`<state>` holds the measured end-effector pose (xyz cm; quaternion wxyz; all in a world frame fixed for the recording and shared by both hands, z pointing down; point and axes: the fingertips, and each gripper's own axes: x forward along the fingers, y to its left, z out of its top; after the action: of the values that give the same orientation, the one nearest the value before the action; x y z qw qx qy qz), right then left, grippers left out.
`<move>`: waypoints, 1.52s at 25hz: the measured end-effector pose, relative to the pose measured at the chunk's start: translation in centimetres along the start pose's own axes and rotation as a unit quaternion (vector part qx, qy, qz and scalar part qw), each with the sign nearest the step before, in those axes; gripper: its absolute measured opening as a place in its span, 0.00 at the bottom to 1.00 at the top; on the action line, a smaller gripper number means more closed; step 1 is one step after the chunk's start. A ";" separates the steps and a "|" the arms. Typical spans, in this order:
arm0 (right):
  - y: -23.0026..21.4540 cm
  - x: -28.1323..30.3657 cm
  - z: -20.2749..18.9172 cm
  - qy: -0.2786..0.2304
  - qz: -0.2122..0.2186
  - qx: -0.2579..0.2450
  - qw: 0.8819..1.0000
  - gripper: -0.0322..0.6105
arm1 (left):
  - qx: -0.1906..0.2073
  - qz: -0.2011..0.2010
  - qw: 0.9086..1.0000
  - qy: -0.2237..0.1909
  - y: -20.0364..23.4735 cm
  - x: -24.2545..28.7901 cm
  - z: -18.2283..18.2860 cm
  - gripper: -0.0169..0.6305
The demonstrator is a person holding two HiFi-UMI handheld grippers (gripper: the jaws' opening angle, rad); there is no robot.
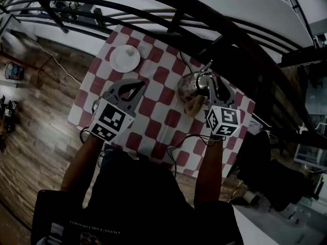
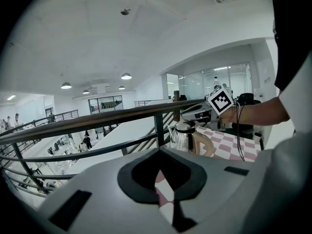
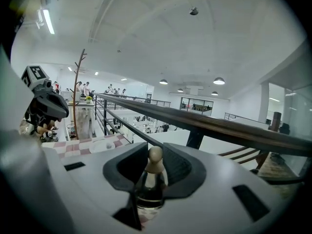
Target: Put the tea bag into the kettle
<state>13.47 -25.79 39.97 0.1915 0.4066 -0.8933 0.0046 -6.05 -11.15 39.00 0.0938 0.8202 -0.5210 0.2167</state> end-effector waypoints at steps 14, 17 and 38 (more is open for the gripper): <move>0.5 0.2 -0.9 -0.001 -0.005 -0.006 1.000 0.21 | 0.000 -0.002 1.000 -0.001 -0.3 0.2 0.1 0.03; 0.6 0.1 -1.0 -0.004 -0.009 -0.009 1.000 0.21 | 0.000 -0.002 1.000 0.000 -0.2 0.1 0.0 0.03; 0.4 -3.6 -0.3 -0.054 0.002 0.069 0.996 0.33 | 0.006 -0.014 1.000 0.004 -2.5 0.9 0.6 0.03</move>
<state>15.43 -22.86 39.09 0.1147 0.4167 -0.9007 0.0444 -3.32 -11.02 39.10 0.0934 0.8272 -0.5078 0.2216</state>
